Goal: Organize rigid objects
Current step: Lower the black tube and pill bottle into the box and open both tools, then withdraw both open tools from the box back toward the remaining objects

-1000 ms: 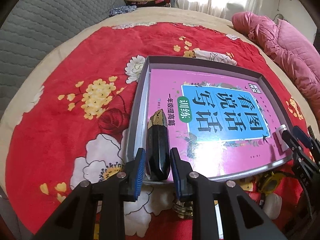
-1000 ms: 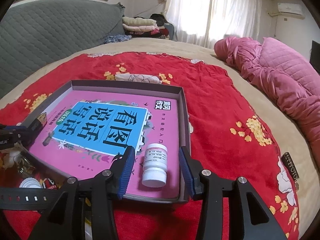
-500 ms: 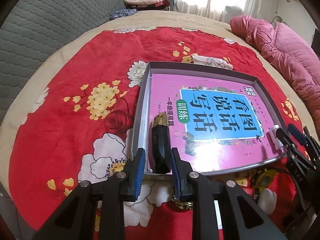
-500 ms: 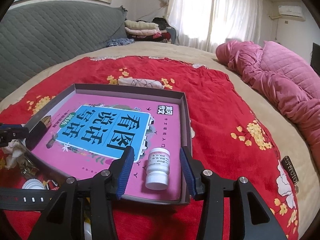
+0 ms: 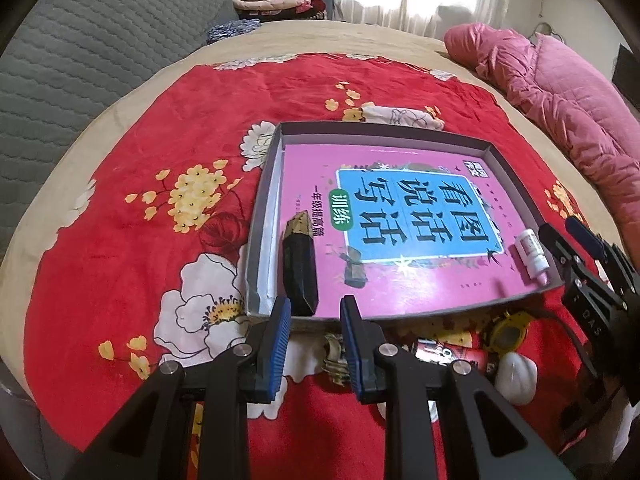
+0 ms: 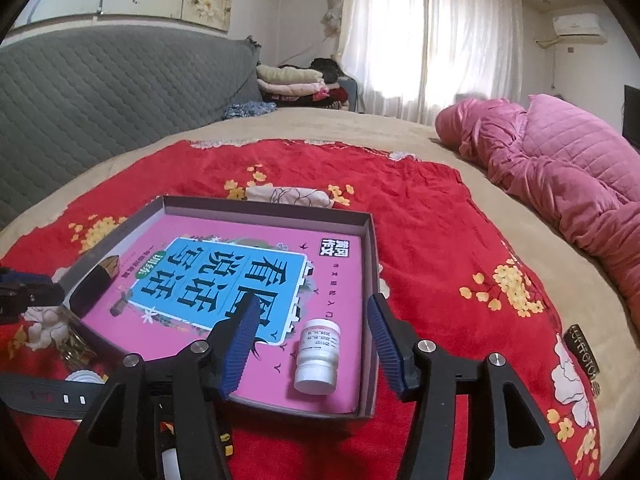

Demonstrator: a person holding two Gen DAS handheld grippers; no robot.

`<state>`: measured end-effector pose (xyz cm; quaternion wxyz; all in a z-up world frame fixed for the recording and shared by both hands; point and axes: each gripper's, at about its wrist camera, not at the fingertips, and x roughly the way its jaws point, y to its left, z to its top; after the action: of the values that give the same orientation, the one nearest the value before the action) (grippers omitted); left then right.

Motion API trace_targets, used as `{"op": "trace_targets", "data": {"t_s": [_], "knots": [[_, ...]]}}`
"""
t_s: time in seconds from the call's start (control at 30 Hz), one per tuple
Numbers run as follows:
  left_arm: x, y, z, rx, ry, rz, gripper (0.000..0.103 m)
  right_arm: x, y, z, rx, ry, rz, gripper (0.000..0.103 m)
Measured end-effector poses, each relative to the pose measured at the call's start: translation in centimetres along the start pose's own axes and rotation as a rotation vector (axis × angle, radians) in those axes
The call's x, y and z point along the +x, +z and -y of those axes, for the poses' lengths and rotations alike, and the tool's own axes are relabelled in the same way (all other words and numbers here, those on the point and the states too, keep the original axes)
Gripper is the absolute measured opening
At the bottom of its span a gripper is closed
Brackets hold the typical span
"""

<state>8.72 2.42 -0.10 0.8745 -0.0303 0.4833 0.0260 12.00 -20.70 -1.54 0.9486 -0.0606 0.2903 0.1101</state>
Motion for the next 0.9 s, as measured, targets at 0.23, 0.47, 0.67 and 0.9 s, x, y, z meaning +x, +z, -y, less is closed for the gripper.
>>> {"op": "trace_targets", "data": {"t_s": [0.23,0.47,0.67,0.9], "knots": [[-0.9,-0.2,0.1,0.007,-0.006,0.0,0.026,-0.7,-0.6,1.4,0.05,0.005,-0.002,0.063],[-1.6,-0.1,-0.2,-0.018,-0.018,0.009,0.028,-2.2,-1.2,2.9,0.118,0.025,0.019,0.064],[-2.4,-0.1,-0.2,-0.021,-0.03,0.023,0.046,-4.4,-1.6,3.6,0.158,0.037,0.067,0.073],[-3.5,0.0,-1.0,-0.068,-0.054,0.041,0.046,-5.4,-2.4,2.9,0.173,0.055,0.053,0.074]]}}
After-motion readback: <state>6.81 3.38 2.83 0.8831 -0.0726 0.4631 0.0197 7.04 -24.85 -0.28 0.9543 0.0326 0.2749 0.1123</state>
